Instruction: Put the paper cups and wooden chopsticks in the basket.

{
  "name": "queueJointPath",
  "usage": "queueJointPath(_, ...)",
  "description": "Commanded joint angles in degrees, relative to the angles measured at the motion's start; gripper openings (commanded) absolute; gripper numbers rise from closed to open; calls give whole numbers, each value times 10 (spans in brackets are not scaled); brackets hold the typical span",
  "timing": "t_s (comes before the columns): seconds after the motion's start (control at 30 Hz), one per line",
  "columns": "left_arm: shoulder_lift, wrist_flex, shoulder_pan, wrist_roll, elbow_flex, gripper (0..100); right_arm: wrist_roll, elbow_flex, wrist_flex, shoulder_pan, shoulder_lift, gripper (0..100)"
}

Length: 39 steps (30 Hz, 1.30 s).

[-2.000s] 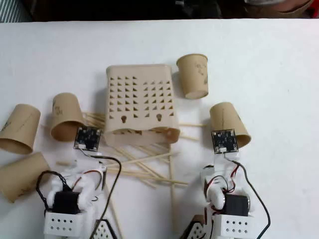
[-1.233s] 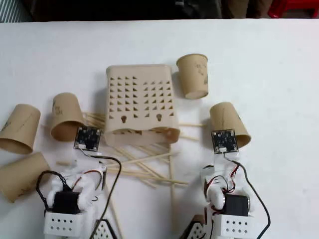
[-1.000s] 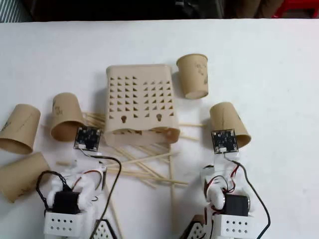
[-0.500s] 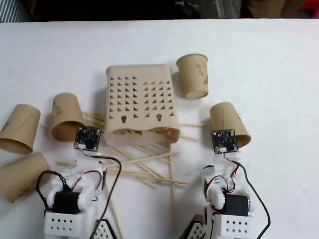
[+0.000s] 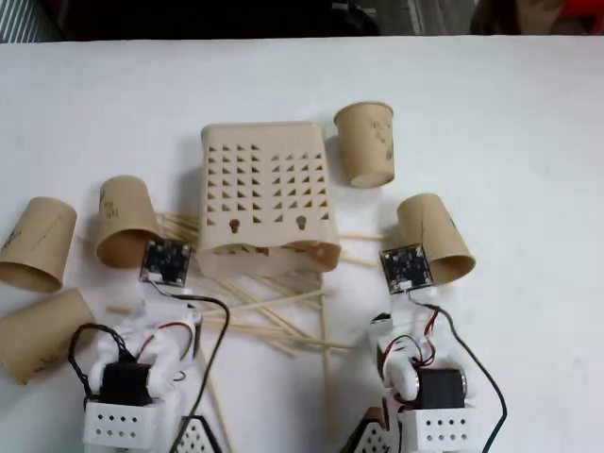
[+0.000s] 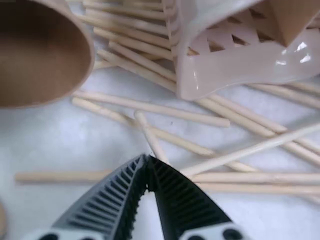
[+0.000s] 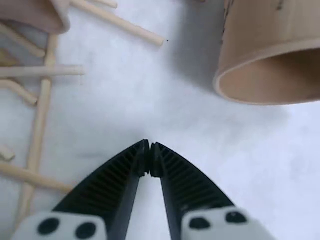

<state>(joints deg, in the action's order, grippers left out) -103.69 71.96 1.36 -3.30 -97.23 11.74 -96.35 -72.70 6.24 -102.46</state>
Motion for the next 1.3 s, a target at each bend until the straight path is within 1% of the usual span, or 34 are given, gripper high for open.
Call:
queueJointPath(0.0, 1, -51, -2, -4, 7, 27, 0, 24, 16, 1, -7, 21)
queueJointPath(0.13, 1, -55, -2, -5, 7, 27, 2, 76, 48, -35, -7, 21)
queueJointPath(0.17, 1, -54, -1, -5, 8, 27, 12, 91, 61, -41, -7, 21)
queueJointPath(0.27, 1, -53, -1, -5, 12, 27, 120, 142, 73, -39, -7, 21)
queueJointPath(0.33, 1, -36, 5, -5, 24, 27, 165, 178, 73, -21, -6, 22)
queueJointPath(0.4, 1, -18, 28, -5, 38, 27, 178, 217, 71, 7, -5, 39)
queueJointPath(0.57, 1, -18, 97, -6, 47, 27, 178, 291, 69, 90, 22, 168)
queueJointPath(0.67, 1, -21, 104, -6, 55, 27, 178, 331, 69, 137, 98, 189)
queueJointPath(0.77, 1, -21, 104, -6, 54, 27, 176, 375, 69, 182, 210, 200)
queueJointPath(0.9, 1, -21, 104, -6, 53, 27, 175, 433, 73, 232, 364, 241)
queueJointPath(1.03, 1, -21, 104, -6, 53, 27, 178, 469, 97, 240, 486, 293)
queueJointPath(1.27, 1, -21, 104, -6, 53, 27, 179, 470, 228, 239, 624, 306)
